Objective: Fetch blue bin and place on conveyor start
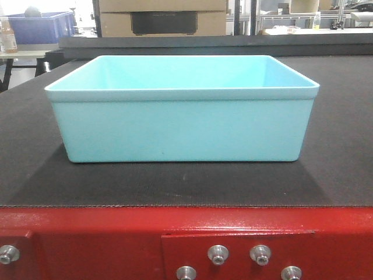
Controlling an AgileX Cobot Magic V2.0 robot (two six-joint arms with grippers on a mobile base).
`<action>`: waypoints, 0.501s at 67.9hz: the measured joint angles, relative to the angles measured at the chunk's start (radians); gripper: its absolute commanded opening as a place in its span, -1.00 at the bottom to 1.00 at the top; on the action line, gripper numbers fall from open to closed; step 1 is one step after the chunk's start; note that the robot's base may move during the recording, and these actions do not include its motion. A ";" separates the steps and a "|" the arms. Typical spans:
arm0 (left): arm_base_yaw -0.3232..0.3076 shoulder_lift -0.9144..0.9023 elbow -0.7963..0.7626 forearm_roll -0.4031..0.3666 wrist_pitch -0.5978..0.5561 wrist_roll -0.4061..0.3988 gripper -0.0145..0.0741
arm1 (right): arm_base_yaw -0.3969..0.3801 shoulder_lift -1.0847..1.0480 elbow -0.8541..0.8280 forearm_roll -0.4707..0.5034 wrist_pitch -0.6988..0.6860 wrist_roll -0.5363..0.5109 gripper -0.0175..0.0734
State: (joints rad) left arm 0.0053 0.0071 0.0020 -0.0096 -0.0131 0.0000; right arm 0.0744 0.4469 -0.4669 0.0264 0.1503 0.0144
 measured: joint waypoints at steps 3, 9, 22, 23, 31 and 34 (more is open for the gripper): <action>0.000 0.000 0.000 0.000 -0.004 0.000 -0.92 | 0.000 0.000 0.000 0.000 0.000 0.002 -0.95; 0.000 0.000 0.000 0.000 -0.006 0.000 -0.92 | 0.000 0.000 0.000 0.000 -0.002 0.002 -0.95; 0.000 0.000 0.000 0.000 -0.008 0.000 -0.92 | 0.000 0.000 0.000 -0.002 -0.002 0.000 -0.95; 0.000 0.000 0.000 0.000 -0.008 0.000 -0.92 | 0.000 0.000 0.000 -0.002 -0.002 0.000 -0.95; 0.000 0.000 0.000 0.000 -0.008 0.000 -0.92 | 0.000 0.000 0.000 -0.002 -0.002 0.000 -0.95; 0.000 0.000 0.000 0.000 -0.008 0.000 -0.92 | 0.000 0.000 0.000 -0.002 -0.002 0.002 -0.95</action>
State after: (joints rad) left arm 0.0053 0.0071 0.0020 -0.0096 -0.0212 0.0000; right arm 0.0744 0.4469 -0.4669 0.0243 0.1486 0.0163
